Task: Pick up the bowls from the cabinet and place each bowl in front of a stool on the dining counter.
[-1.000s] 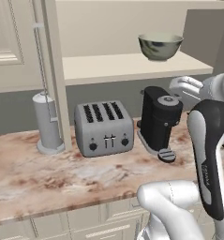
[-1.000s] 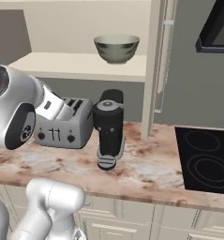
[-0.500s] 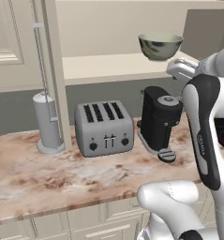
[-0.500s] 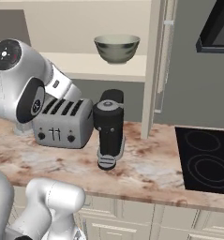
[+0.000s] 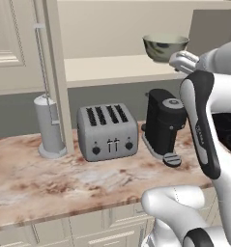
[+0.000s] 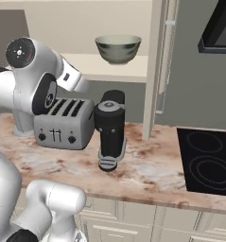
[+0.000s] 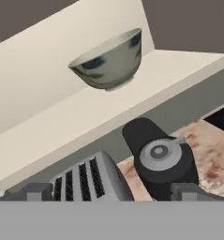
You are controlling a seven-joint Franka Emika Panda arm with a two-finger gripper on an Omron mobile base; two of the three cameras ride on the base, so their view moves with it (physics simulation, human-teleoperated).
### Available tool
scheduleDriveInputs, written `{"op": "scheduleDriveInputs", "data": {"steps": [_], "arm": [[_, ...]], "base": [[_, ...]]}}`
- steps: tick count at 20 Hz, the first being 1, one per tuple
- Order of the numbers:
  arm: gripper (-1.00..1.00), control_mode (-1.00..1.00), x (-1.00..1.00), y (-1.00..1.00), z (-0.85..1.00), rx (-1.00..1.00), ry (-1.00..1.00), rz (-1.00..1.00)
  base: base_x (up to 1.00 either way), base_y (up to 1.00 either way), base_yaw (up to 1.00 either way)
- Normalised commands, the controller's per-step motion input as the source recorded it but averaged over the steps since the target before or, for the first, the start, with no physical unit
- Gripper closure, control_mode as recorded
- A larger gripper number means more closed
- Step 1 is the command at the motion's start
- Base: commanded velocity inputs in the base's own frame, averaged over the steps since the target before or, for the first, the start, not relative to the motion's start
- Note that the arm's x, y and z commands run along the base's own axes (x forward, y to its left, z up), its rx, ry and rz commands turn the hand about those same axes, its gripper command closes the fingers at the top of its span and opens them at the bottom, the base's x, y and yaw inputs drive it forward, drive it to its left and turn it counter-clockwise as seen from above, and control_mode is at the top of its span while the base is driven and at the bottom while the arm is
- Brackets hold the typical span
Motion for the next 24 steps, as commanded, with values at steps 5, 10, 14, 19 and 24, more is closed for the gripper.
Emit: {"op": "scheduleDriveInputs", "data": {"steps": [5, 10, 14, 19, 24], "arm": [[-1.00, -1.00, 0.11, -0.09, 0.27, 0.00, -0.24, -0.02], [-1.00, -1.00, 0.00, -0.03, 0.40, 0.00, -0.07, -0.03], [-1.00, -1.00, 0.05, -0.09, 0.34, 0.00, 0.01, -0.03], [-1.00, -1.00, 0.08, -0.11, 0.19, 0.00, 0.09, -0.02], [-1.00, -1.00, 0.15, -0.09, 0.00, 0.00, 0.02, 0.00]], "base": [[0.00, 0.00, 0.00], [0.00, 0.00, 0.00], [0.00, 0.00, 0.00], [0.00, 0.00, 0.00], [0.00, 0.00, 0.00]]}}
